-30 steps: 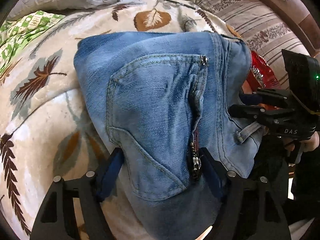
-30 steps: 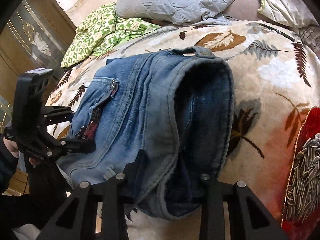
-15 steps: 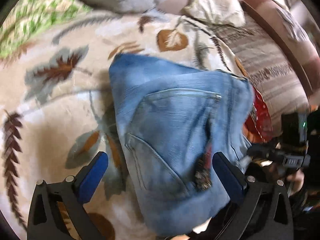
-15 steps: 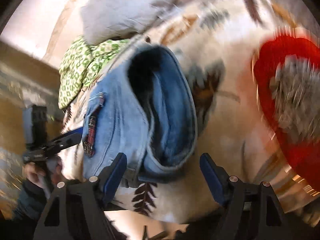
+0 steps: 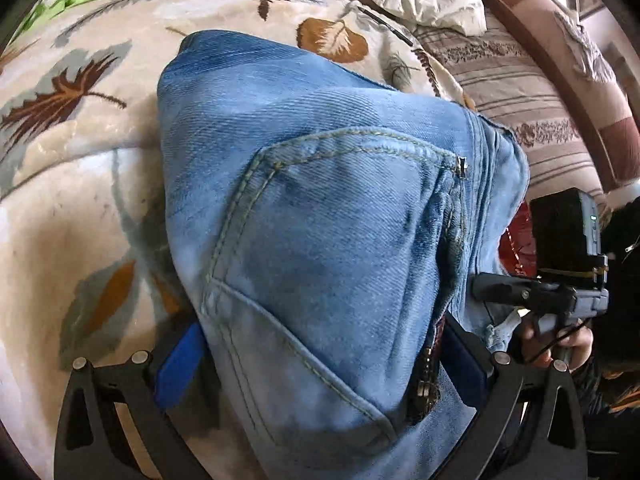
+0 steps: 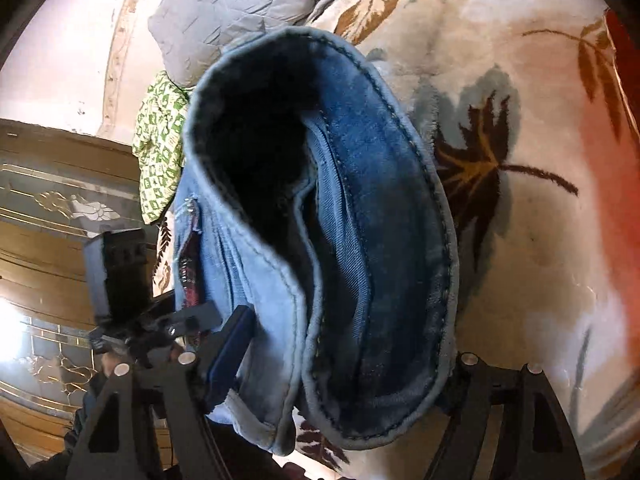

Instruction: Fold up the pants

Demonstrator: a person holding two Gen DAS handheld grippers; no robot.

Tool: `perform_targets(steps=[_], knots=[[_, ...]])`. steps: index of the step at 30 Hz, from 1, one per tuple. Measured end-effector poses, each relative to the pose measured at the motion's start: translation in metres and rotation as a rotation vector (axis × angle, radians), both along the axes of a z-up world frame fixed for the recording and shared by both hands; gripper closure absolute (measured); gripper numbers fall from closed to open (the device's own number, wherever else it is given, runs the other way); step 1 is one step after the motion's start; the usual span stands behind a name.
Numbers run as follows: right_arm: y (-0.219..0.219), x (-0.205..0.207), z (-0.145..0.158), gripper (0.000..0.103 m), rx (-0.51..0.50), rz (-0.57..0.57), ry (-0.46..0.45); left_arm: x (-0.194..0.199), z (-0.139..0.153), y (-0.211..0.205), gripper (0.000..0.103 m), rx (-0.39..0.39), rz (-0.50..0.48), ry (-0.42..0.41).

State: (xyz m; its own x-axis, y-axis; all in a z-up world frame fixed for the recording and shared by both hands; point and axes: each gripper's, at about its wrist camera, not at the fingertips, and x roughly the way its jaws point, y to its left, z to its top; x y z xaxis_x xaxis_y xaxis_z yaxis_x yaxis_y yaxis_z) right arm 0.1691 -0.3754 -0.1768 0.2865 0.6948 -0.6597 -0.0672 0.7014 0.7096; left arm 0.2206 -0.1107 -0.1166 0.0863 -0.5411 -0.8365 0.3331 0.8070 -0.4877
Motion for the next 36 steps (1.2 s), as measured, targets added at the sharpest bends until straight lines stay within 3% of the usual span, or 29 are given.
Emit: perform_targets(steps=[4,10,15,18,20,22,24,26,28,29,33,36], knots=[[0.01,-0.015,0.013,0.042,-0.05,0.031,-0.087,-0.012,0.026,-0.006,0.059,0.021,-0.023,-0.079],[0.026,-0.027,0.041,0.054,-0.067,0.055,-0.201,-0.028,0.06,-0.004,0.073,0.017,-0.02,-0.163],[0.038,-0.026,0.072,0.055,-0.039,0.09,-0.312,-0.028,0.11,0.025,0.073,-0.02,0.028,-0.311],[0.048,-0.011,0.09,0.055,-0.017,0.096,-0.403,-0.011,0.126,0.049,0.073,-0.028,0.082,-0.361],[0.064,0.009,0.093,0.055,-0.005,0.105,-0.439,0.005,0.123,0.066,0.073,-0.011,0.105,-0.373],[0.081,0.03,0.083,0.056,-0.041,0.119,-0.448,0.025,0.099,0.08,0.072,0.026,0.131,-0.346],[0.095,0.052,0.057,0.056,-0.065,0.132,-0.385,0.04,0.062,0.089,0.071,0.097,0.128,-0.287],[0.106,0.071,0.021,0.052,-0.11,0.155,-0.261,0.045,0.024,0.093,0.057,0.16,0.107,-0.236],[0.102,0.072,0.01,0.047,-0.117,0.155,-0.234,0.041,0.027,0.102,0.027,0.141,0.147,-0.281],[0.097,0.069,0.013,0.044,-0.113,0.157,-0.239,0.038,0.034,0.106,0.02,0.157,0.175,-0.298],[0.063,0.04,0.04,0.034,-0.14,0.135,-0.3,0.008,0.071,0.112,0.017,0.197,0.161,-0.385],[0.049,0.006,0.069,0.034,-0.09,0.148,-0.347,-0.034,0.099,0.098,0.016,0.247,0.015,-0.477]])
